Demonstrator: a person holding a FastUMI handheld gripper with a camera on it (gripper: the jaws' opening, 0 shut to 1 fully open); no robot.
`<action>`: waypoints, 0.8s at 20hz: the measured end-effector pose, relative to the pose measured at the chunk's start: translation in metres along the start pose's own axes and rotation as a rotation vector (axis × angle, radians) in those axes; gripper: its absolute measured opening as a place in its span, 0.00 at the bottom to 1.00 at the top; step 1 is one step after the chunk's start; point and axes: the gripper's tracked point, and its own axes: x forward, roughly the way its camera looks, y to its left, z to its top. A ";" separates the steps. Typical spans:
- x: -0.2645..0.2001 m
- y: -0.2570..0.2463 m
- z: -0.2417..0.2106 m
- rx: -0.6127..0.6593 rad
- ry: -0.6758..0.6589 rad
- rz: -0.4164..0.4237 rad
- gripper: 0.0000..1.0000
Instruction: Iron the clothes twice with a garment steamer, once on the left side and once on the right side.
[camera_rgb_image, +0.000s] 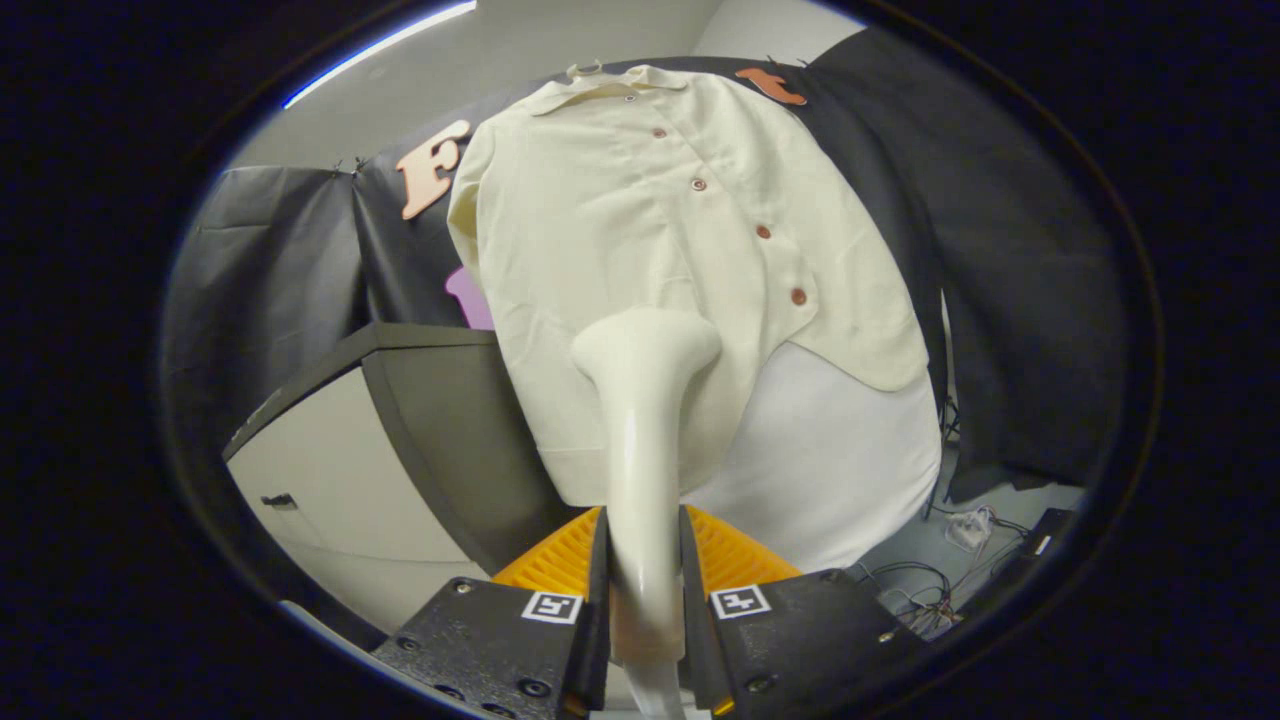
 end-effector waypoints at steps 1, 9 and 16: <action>-0.002 -0.002 -0.005 0.004 0.005 -0.001 0.33; -0.016 -0.008 -0.042 0.069 0.063 -0.003 0.33; -0.046 -0.024 -0.031 0.061 0.069 -0.022 0.33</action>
